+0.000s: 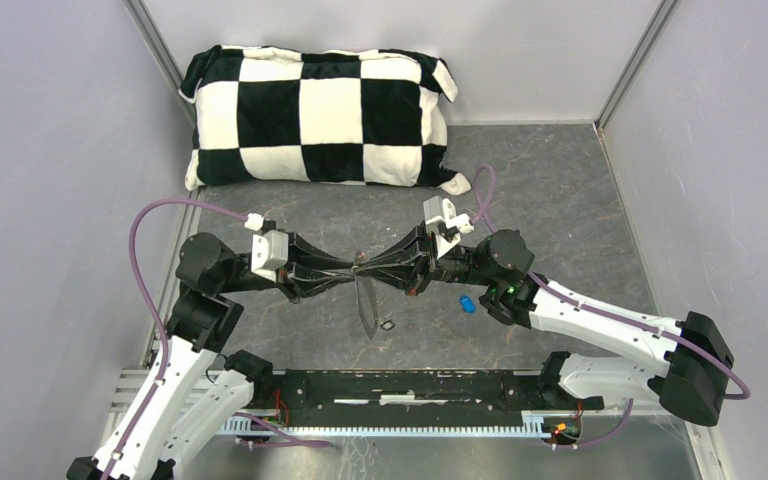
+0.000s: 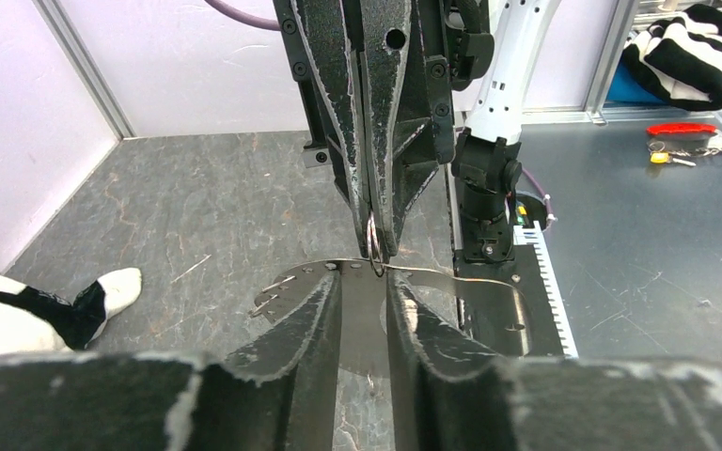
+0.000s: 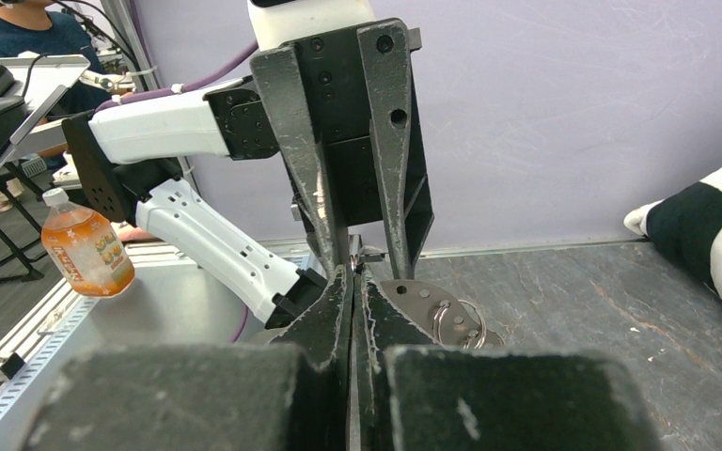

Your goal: Put the keys on the keyring

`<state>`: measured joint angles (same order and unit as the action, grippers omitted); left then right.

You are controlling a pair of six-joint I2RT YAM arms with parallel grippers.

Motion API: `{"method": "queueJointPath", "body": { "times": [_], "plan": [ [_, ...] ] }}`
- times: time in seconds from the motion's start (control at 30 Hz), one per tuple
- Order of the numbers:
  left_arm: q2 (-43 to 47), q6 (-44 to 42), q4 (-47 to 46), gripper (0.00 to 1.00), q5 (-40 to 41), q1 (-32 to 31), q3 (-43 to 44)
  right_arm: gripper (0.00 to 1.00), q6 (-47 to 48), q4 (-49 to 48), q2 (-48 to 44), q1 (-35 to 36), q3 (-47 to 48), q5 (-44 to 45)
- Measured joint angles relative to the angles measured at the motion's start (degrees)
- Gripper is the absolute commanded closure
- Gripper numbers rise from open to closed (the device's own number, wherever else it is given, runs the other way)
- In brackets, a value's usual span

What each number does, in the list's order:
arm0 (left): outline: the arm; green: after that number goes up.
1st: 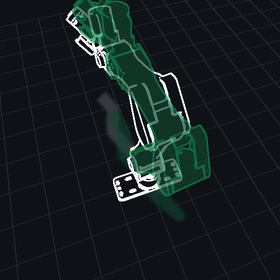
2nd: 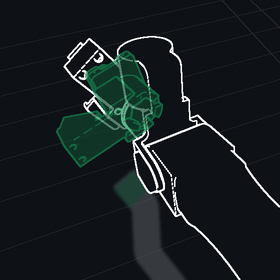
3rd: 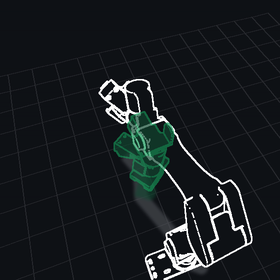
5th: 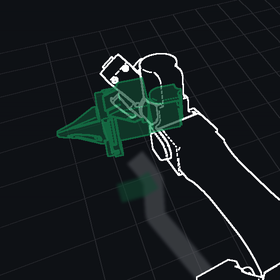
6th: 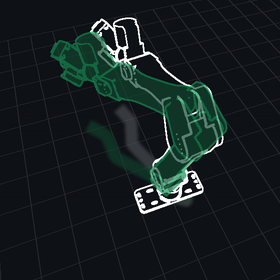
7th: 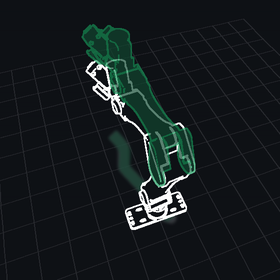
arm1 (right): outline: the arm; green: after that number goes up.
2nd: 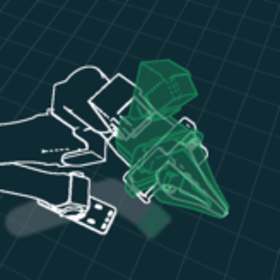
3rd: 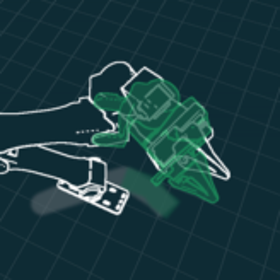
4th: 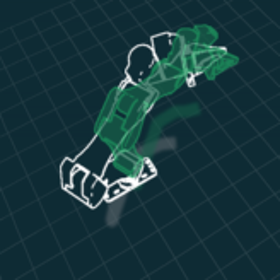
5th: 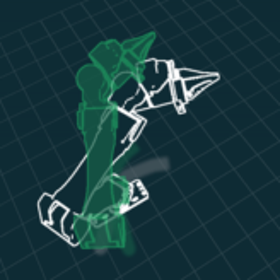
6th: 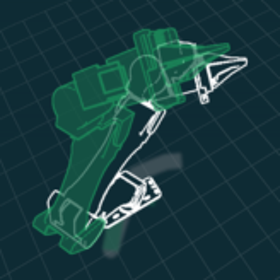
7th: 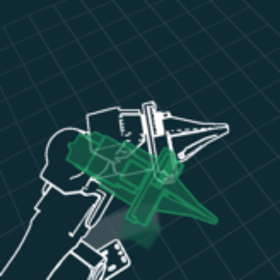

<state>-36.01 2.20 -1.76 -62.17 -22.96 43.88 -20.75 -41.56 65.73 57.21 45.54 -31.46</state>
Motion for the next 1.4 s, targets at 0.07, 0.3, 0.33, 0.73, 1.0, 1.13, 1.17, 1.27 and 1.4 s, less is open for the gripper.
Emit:
{"method": "queueJointPath", "body": {
  "times": [0.07,0.3,0.33,0.73,1.0,1.13,1.17,1.27,1.4],
  "plan": [
    [-0.15,0.00,0.02,0.76,-0.02,0.00,0.00,0.99,0.00,0.00,0.02,0.00,0.00,-0.07],
    [-0.26,0.02,0.48,0.86,-0.83,0.00,0.00,0.99,0.46,0.07,0.26,0.00,0.00,-0.63],
    [-0.26,0.00,0.74,0.84,-0.94,0.00,0.00,0.99,0.61,0.11,0.33,0.00,0.00,-0.81],
    [-0.37,-0.09,5.35,0.98,-2.01,0.00,0.09,0.99,2.21,2.75,1.18,0.02,0.44,-4.35],
    [0.20,-3.82,9.35,0.98,-2.93,0.00,0.33,0.89,3.28,4.76,1.40,0.07,0.76,-5.20],
    [0.02,-5.62,10.84,0.98,-2.89,0.00,0.46,0.76,5.22,8.79,0.31,0.02,1.42,-6.08],
    [-0.13,-6.08,11.43,0.98,-2.91,0.00,0.57,0.73,5.77,10.01,-0.17,-0.09,1.60,-6.32],
    [-1.03,-7.56,13.20,0.98,-2.93,0.00,1.31,0.65,8.44,16.02,-1.53,-0.94,3.89,-7.96],
    [-1.51,-9.99,15.67,0.98,-2.64,0.00,1.95,0.54,13.07,25.38,-1.64,-2.25,10.12,-10.05]
  ]
}}
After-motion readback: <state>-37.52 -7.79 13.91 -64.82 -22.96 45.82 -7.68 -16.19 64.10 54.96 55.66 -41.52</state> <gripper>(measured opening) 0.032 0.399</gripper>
